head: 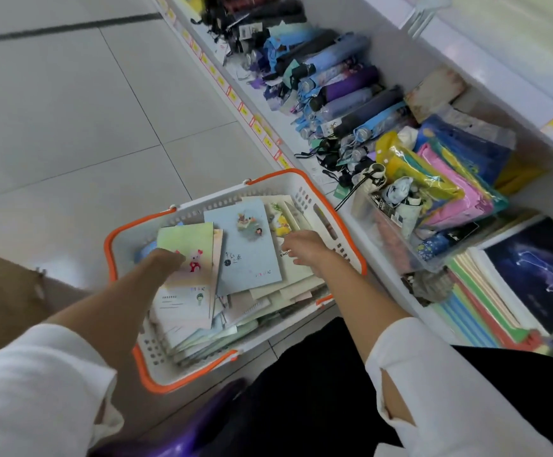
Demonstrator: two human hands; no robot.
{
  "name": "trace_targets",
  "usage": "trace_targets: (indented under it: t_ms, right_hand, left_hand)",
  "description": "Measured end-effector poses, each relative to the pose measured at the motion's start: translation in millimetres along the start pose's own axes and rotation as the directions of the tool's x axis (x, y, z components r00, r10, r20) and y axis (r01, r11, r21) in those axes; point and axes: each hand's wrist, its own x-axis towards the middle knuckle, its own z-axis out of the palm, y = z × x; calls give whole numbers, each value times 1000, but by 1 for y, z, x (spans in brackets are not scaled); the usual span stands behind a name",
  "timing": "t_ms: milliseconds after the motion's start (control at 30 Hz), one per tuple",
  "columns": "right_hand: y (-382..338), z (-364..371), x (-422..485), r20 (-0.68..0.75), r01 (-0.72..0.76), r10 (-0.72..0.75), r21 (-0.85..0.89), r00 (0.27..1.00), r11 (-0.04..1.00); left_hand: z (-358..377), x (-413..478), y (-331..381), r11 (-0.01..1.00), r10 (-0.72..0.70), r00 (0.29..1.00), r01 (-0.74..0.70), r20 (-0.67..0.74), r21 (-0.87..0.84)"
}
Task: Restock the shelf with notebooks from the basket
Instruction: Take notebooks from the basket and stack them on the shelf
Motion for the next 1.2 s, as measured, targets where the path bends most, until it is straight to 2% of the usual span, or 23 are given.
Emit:
trace_targets:
  t_ms: [167,233,333,433,500,567,633,667,733,767,800,867,933,1033,1200]
  right_hand:
    - [5,33,8,12,40,-40,5,999,999]
    - [9,44,10,10,32,-32,13,999,999]
    - [18,52,13,-16,107,-110,-112,994,988]
    - [19,55,8,17,167,-166,-149,986,975]
    - [13,56,0,-101,250,-268,-160,958,955]
    - [7,52,-8,-341,306,-339,-148,877,941]
    - [0,41,-12,-493,332,-337,-100,802,938]
    - [-4,35,-11,-509,347,-323,-50,798,937]
    - [-8,21,-8,-432,371,-301,86,850,925]
    - [-9,17,-10,-351,355,-293,126,889,926]
    - [-8,14,-12,-258,329,-292,113,921,938]
    - [-4,16,-17,-116,288,-291,-41,950,957]
    - [1,21,-21,-120,252,-268,-131,956,959]
    - [-1,15,-29,-175,242,-246,-45,953,969]
    - [-12,-10,-54,-165,304,-293,45,942,952]
  left_hand:
    - [13,0,-24,984,-24,996,9,82,179]
    - [13,2,-32,990,-23,996,11,89,143]
    - [10,5,-36,995,-60,997,54,59,85]
    - [8,4,-35,985,-143,981,154,133,-75]
    - [5,5,-32,985,-113,991,121,68,-120]
    - [0,4,-25,991,-53,999,54,12,-119]
    - [-3,0,-13,995,-23,1000,24,4,-102]
    - [-4,-2,-6,994,-15,1000,15,8,-110]
    - [-6,-5,5,976,40,996,-22,80,-216]
    - [-4,-8,11,944,73,985,-17,158,-331]
    - [-2,-14,18,887,102,965,21,240,-462]
    - [3,-29,33,755,167,917,118,363,-645]
    - [12,-43,49,747,251,879,91,405,-659]
    - [24,-59,67,781,322,895,-67,308,-621]
    - [28,-86,95,770,323,938,-182,128,-611]
